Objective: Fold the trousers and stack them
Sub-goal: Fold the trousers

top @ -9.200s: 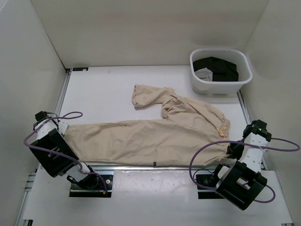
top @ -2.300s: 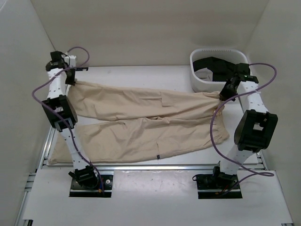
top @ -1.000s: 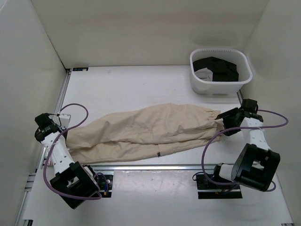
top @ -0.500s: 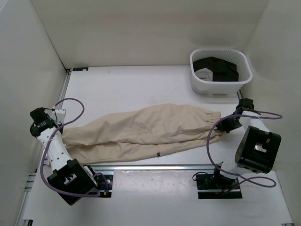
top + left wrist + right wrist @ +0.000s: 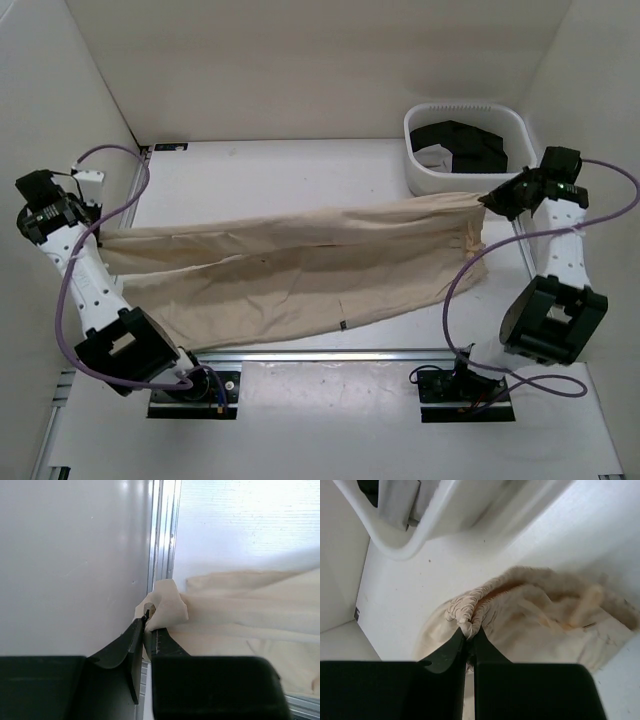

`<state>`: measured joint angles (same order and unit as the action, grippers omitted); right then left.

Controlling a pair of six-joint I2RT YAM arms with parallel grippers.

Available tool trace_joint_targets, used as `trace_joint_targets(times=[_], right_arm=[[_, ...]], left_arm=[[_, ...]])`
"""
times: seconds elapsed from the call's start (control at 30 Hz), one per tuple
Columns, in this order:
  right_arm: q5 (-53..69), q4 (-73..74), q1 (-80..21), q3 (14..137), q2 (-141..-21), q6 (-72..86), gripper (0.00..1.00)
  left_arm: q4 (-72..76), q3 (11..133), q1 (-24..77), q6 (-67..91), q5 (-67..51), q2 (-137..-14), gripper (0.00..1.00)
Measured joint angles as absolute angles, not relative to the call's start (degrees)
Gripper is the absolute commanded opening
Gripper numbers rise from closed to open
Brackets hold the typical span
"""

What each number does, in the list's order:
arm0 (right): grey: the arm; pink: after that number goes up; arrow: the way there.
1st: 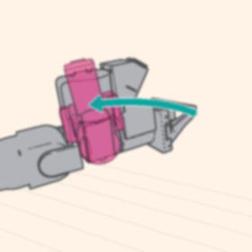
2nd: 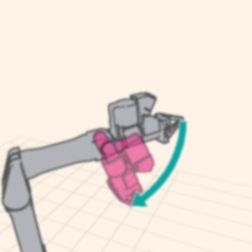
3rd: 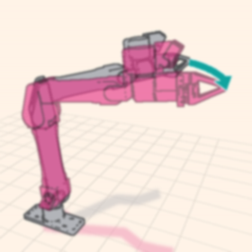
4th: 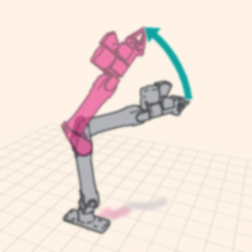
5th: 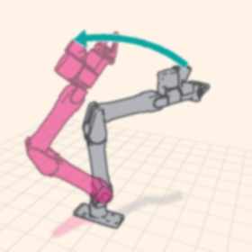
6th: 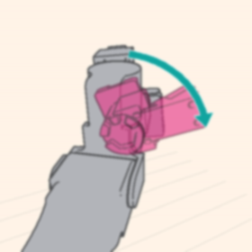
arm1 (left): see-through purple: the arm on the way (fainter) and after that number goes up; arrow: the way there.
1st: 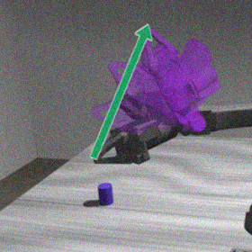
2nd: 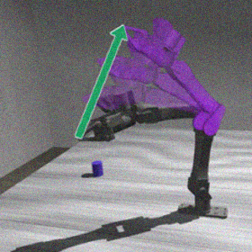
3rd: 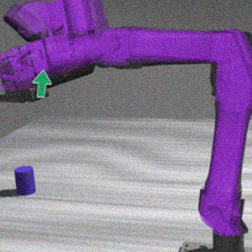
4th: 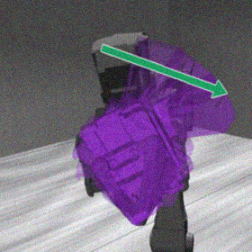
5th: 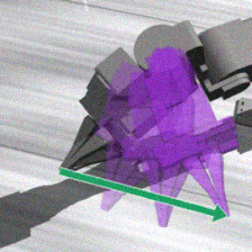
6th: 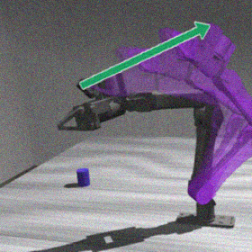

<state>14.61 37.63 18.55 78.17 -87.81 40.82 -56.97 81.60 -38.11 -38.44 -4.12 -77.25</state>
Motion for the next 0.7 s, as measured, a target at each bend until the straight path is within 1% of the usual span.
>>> trace_joint_targets(times=[0.03,0.1,0.2,0.33,0.43,0.53,0.63,0.7], right_arm=[[14.5,37.6,18.5,77.7,-86.1,40.5,0.0],[14.5,38.0,19.8,74.0,-81.5,40.1,0.0],[14.8,37.6,23.2,61.9,-75.7,39.9,0.0],[16.6,36.1,28.8,43.7,-75.8,39.9,0.0],[18.5,36.8,36.2,34.2,-76.1,39.6,0.0],[20.5,37.6,42.9,32.1,-76.2,38.4,0.0],[22.3,37.3,43.9,33.1,-76.2,37.7,0.0],[23.4,38.0,44.0,35.2,-76.8,37.5,0.0]], left_arm=[[-56.9,81.7,-38.0,-38.7,-4.1,-76.8,0.14],[-55.7,77.2,-38.2,-40.0,-3.1,-73.5,0.14],[-54.8,63.5,-38.4,-43.2,0.3,-65.7,0.14],[-55.8,45.6,-38.5,-47.5,5.6,-57.9,0.14],[-56.7,37.9,-38.9,-49.7,9.1,-55.7,0.14],[-55.7,34.2,-39.1,-50.8,12.2,-55.5,0.14],[-54.0,34.4,-39.1,-51.6,13.9,-55.7,0.14],[-53.5,37.3,-39.2,-52.0,14.1,-57.2,0.14]])
